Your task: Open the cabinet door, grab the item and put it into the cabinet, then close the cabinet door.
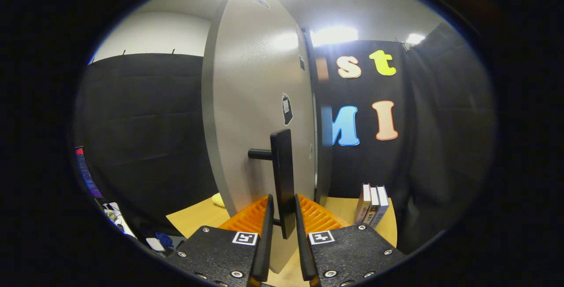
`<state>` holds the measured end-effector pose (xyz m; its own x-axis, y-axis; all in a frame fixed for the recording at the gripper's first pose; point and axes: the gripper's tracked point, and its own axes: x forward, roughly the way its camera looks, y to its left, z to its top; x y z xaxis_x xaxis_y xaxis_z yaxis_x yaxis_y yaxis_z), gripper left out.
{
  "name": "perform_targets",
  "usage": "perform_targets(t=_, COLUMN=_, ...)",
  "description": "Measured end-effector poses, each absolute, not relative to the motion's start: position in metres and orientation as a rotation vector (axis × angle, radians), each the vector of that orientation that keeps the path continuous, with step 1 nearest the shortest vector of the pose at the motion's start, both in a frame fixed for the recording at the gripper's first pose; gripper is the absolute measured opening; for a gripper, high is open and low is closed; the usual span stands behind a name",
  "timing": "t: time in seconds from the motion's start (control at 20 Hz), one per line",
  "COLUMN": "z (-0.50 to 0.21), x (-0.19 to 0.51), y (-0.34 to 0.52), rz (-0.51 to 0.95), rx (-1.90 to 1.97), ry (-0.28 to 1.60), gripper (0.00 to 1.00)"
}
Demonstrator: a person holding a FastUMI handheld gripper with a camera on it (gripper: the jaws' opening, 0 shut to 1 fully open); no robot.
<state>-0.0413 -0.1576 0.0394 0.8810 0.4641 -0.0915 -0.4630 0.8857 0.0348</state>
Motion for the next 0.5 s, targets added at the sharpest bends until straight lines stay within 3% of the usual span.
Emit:
perform_targets(t=0.15, z=0.04, x=-0.045, y=-0.15, rz=0.496, rx=0.007, ry=0.088, gripper=0.27)
perform_targets(t=0.25, z=0.041, x=-0.048, y=-0.154, rz=0.456, rx=-0.052, ry=0.057, gripper=0.37)
perform_targets(t=0.35, z=0.038, x=-0.042, y=-0.163, rz=0.406, rx=-0.061, ry=0.037, gripper=0.39)
perform_targets(t=0.4, z=0.036, x=-0.042, y=-0.17, rz=0.379, rx=-0.058, ry=0.033, gripper=0.44)
perform_targets(t=0.5, z=0.041, x=-0.041, y=-0.184, rz=0.304, rx=-0.077, ry=0.003, gripper=0.65)
